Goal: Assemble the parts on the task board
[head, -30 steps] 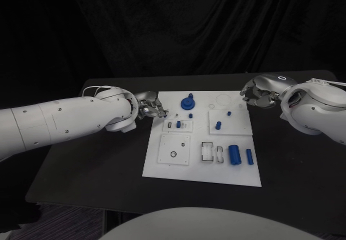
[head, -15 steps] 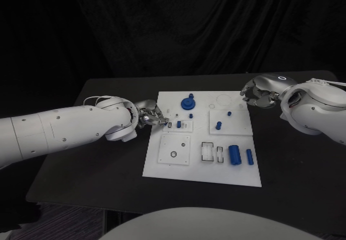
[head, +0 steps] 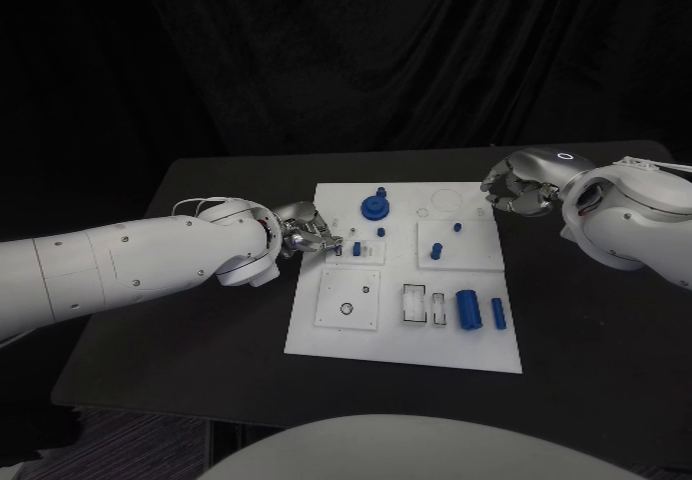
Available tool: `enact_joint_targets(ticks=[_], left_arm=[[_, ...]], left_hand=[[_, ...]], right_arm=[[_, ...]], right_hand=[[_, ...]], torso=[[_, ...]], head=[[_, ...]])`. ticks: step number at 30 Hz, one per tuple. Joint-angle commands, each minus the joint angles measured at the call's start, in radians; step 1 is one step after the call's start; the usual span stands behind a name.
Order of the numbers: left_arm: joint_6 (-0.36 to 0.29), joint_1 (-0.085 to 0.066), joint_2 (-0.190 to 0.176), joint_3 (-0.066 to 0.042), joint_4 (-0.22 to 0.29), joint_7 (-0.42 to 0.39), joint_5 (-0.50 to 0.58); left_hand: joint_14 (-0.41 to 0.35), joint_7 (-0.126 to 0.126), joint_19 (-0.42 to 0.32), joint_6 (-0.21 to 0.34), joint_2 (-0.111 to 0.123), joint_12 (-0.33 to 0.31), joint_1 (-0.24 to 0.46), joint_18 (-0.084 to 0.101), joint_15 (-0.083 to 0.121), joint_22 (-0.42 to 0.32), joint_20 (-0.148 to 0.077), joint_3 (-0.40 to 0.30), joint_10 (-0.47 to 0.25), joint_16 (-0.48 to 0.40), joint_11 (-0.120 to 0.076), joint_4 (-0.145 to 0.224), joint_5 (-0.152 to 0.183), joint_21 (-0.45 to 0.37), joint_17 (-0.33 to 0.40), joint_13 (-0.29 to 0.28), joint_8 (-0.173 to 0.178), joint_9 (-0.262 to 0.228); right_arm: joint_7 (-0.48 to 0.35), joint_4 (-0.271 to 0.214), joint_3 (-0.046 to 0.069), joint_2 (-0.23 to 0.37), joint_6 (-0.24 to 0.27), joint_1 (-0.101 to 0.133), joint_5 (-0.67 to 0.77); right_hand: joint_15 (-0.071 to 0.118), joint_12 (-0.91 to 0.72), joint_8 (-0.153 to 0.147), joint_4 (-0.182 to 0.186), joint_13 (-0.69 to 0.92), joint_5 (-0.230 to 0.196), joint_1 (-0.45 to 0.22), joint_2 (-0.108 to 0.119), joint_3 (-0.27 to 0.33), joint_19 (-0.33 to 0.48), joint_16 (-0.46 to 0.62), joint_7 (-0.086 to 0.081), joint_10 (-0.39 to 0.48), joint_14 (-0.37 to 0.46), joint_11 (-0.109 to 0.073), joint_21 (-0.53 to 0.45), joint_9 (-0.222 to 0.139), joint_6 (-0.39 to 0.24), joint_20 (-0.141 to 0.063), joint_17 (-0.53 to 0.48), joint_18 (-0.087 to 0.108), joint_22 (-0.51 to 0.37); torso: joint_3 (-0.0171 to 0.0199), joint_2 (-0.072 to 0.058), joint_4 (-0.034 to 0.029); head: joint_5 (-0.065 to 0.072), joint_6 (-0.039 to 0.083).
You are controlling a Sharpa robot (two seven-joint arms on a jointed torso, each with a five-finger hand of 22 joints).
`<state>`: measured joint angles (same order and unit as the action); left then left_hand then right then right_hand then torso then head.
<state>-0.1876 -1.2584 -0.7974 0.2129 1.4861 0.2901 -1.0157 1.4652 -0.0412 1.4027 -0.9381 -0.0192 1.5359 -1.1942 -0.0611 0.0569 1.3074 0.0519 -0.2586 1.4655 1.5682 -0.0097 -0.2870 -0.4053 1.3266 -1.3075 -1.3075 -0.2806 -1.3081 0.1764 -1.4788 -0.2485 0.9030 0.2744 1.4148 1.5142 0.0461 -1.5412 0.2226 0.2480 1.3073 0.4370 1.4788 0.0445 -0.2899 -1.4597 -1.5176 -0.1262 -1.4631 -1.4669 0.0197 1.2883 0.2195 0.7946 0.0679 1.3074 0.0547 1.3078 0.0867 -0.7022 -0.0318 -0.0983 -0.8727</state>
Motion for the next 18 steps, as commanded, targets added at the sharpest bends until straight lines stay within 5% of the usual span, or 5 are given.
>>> enact_joint_targets(ticks=[1, 18], left_arm=[[-0.006, 0.003, 0.005, -0.001, -0.001, -0.013, 0.011], [0.022, 0.012, 0.013, -0.001, -0.010, 0.017, 0.011]], left_hand=[[0.106, -0.009, -0.005, 0.001, -0.001, -0.006, 0.009, -0.008, 0.004, 0.123, -0.001, -0.004, 0.061, 0.003, -0.003, 0.000, 0.005, -0.006, -0.263, -0.238, 0.005, -0.005], [0.106, -0.012, -0.009, 0.005, -0.008, -0.010, 0.024, -0.010, 0.001, 0.122, 0.001, -0.006, 0.056, 0.003, 0.000, 0.001, 0.040, -0.013, -0.263, -0.235, 0.009, -0.004]], right_arm=[[0.014, -0.001, 0.001, -0.001, -0.002, -0.002, -0.002], [0.013, 0.000, 0.001, -0.001, -0.003, -0.002, -0.002]], right_hand=[[-0.004, 0.003, 0.003, 0.001, 0.213, 0.003, 0.002, -0.001, -0.005, 0.006, 0.006, 0.002, -0.058, -0.087, 0.004, -0.007, -0.001, -0.001, -0.001, 0.226, 0.011, 0.175], [-0.004, 0.003, 0.003, 0.001, 0.213, 0.003, 0.002, -0.001, -0.005, 0.006, 0.006, 0.002, -0.058, -0.087, 0.004, -0.007, -0.001, -0.001, -0.001, 0.226, 0.011, 0.175]], torso=[[-0.0016, -0.002, -0.0006], [-0.0004, -0.001, -0.0018]], head=[[-0.001, 0.000], [0.002, 0.000]])
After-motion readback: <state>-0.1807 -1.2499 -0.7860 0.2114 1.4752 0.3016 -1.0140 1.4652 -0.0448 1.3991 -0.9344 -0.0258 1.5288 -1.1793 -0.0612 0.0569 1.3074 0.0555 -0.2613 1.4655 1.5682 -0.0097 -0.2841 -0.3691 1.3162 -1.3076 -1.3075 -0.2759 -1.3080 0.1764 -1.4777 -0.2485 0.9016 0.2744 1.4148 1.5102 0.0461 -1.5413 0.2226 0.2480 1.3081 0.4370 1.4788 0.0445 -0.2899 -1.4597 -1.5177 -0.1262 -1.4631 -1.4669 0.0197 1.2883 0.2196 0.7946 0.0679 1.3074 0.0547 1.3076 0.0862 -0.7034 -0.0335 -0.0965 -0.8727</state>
